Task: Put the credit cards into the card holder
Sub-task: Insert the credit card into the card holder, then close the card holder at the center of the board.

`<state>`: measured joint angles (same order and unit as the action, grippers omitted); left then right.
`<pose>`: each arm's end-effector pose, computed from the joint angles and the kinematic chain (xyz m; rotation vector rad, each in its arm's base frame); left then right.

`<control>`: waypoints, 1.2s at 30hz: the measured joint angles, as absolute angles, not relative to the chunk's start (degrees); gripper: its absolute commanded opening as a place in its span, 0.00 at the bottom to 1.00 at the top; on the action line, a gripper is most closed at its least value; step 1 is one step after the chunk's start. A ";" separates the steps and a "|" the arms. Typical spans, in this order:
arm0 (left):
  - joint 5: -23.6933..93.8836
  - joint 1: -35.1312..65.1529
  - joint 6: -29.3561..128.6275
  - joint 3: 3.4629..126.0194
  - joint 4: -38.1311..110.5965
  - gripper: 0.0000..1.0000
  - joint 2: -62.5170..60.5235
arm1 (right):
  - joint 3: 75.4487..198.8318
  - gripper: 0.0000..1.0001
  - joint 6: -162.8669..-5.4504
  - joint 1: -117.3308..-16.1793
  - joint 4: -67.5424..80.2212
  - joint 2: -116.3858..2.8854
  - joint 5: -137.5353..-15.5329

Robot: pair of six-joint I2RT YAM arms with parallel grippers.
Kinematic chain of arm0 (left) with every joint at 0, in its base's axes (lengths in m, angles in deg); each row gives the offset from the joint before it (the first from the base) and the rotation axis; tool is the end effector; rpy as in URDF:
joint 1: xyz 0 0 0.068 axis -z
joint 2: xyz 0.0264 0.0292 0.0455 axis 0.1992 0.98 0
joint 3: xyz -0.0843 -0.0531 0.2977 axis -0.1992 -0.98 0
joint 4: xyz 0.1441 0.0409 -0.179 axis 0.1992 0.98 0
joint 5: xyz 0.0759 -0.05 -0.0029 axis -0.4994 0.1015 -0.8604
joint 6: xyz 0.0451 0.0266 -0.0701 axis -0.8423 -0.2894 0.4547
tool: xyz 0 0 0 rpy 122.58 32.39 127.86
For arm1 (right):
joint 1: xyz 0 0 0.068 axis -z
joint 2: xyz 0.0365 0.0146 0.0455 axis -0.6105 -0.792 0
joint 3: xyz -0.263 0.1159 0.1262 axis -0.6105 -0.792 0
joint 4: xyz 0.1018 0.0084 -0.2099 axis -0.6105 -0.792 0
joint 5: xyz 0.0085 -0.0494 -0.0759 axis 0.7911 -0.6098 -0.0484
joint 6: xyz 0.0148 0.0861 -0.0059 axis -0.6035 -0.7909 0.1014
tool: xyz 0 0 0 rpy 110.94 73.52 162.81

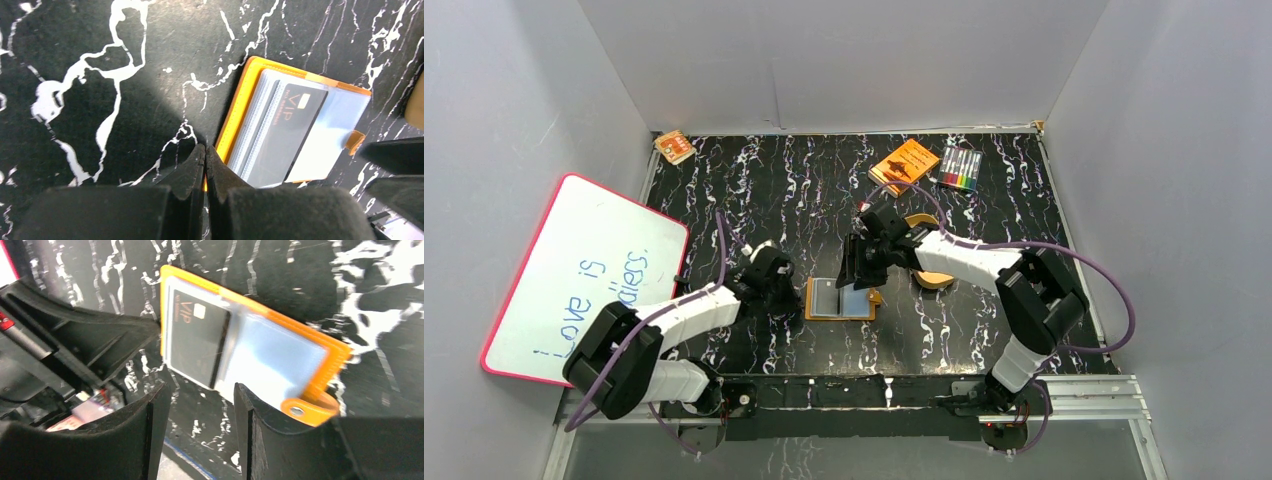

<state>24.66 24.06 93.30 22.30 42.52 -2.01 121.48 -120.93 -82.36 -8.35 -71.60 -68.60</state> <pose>0.1907 -0.1327 0.1860 -0.4515 2.4958 -0.6441 0.2368 0.2639 0.2246 -0.1563 2.6885 0.9232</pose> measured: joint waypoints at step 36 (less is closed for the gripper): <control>20.76 24.06 92.03 21.96 50.85 0.00 -8.00 | 127.50 0.18 -107.51 -87.15 -29.65 -76.27 -94.63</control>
